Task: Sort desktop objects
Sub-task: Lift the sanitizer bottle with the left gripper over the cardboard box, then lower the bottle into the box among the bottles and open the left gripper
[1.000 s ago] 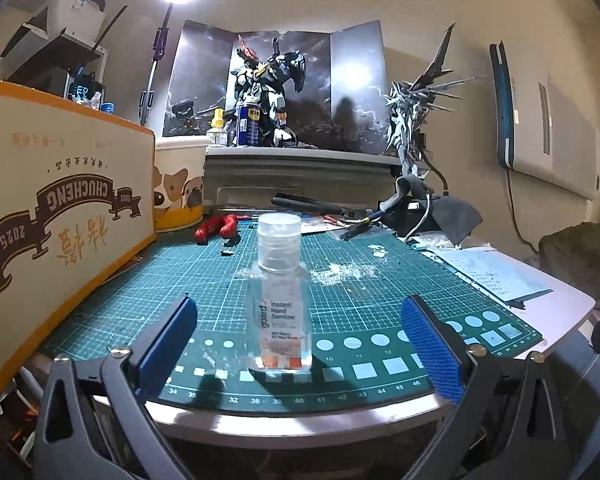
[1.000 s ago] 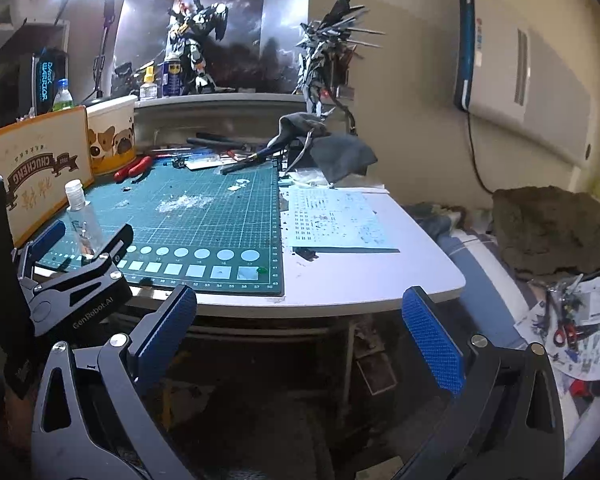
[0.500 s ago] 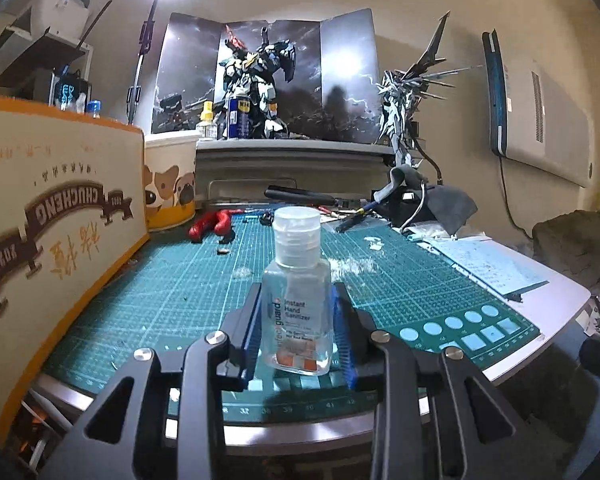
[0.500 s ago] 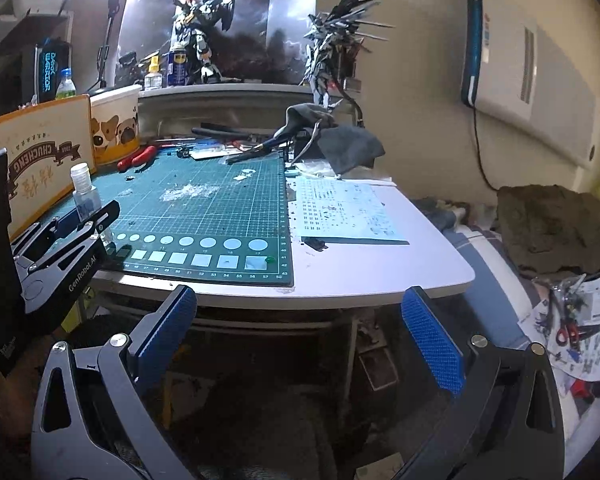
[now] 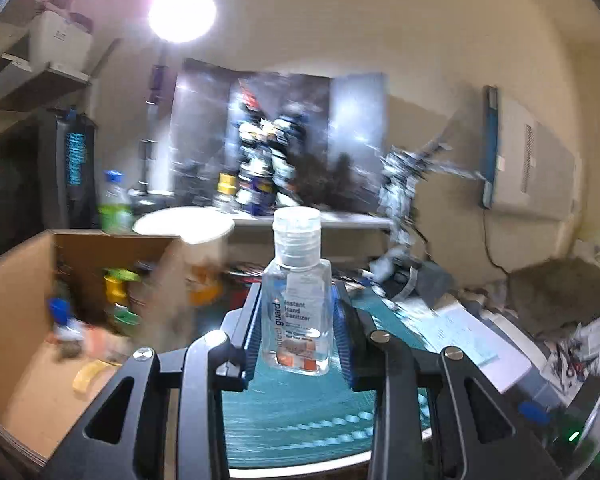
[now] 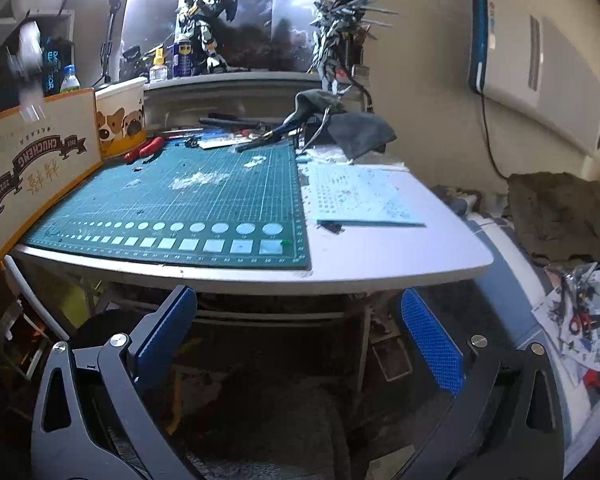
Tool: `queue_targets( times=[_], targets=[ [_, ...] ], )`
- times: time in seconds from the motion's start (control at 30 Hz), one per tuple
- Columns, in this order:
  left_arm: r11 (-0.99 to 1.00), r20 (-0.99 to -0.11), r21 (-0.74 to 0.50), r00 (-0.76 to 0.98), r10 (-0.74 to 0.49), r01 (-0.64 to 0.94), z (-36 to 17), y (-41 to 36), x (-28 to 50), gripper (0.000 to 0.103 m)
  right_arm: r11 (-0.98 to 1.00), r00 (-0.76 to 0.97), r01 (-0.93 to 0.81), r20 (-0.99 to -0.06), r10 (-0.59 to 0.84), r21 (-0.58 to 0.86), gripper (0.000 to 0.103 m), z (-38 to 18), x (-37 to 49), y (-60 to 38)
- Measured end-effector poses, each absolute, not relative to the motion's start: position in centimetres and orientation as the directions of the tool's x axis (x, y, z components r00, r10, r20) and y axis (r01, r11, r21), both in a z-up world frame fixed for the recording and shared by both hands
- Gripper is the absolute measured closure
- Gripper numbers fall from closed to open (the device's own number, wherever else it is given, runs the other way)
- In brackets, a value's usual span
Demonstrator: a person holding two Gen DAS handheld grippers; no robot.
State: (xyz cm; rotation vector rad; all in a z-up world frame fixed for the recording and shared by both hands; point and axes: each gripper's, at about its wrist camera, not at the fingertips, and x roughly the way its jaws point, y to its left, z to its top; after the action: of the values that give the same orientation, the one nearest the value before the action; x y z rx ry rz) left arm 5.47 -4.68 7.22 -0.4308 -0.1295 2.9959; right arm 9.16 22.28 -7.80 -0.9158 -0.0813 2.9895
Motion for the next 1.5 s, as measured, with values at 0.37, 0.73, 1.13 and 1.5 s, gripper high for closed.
queue_targets(
  times=[0.37,0.73,1.13,1.5],
  targets=[
    [-0.993,-0.326,-0.025,-0.94,-0.098,0.112,15.4,-19.4,1.1,0.071,-0.999,-0.813,0.038,-0.582,-0.027,-0.007,0.0,-9.3,9.1,21.8],
    [-0.963,-0.594,-0.056,-0.784,-0.18,0.263,8.7,-28.3,-11.0,0.071,-1.0,-0.824,0.019,-0.566,-0.002,-0.024,0.0,-8.5,9.1,22.1],
    [-0.966,-0.68,-0.056,-0.718,-0.148,0.252,1.9,-29.5,-15.5,0.07,-0.999,-0.825,0.0,-0.564,0.022,-0.039,0.0,-8.6,8.5,22.9],
    [-0.978,-0.778,-0.046,-0.621,-0.091,0.201,-3.4,-29.1,-17.2,0.07,-0.999,-0.82,-0.002,-0.572,0.024,-0.04,0.0,-9.1,8.0,23.2]
  ],
)
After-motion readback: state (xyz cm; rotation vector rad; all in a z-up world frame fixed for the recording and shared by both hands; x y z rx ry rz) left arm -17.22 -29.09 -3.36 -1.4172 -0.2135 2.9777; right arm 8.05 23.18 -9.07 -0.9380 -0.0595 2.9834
